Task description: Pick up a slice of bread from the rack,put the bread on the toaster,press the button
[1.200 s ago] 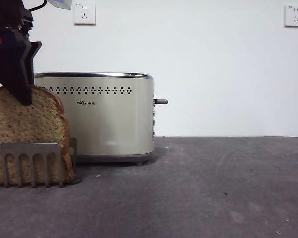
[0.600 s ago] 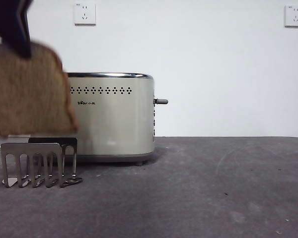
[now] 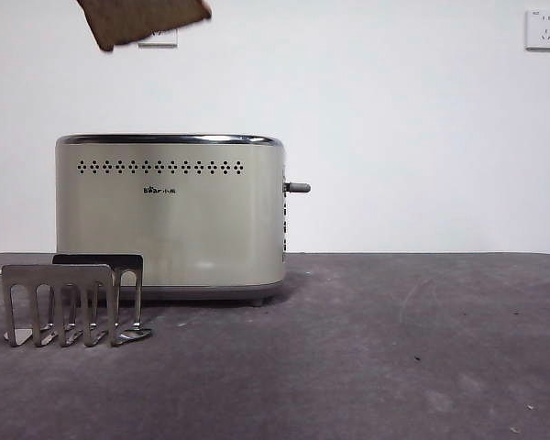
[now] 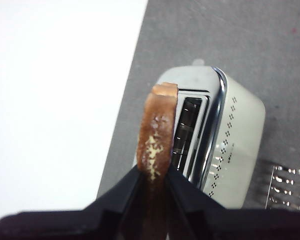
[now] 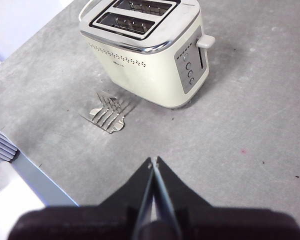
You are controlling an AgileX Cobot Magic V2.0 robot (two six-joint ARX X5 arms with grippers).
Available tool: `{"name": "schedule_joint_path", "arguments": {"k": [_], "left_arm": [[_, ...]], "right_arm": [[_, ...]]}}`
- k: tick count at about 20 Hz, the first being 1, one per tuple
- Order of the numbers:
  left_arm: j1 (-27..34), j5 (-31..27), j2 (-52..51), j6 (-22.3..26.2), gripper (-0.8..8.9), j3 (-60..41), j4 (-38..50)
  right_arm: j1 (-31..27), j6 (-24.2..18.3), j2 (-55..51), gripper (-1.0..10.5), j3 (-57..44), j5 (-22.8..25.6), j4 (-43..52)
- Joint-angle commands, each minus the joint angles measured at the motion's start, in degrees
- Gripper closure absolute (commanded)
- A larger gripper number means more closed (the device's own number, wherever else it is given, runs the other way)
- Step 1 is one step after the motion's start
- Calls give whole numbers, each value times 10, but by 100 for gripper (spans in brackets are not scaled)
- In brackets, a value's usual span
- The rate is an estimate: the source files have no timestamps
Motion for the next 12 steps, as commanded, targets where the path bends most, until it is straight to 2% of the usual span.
{"name": "schedule_joint_path", "arguments": {"k": [1,8,12], "left_arm": [[-2,-13,41,31,822,-4,9],[2,-33,134,69,823,-4,34],[12,-28,162,71,823,-4,37]], "right_arm": [[1,-3,0,958,0,-1,0],[1,-3,0,958,0,-1,-6],[1,-3,0,958,0,-1,-8]]}}
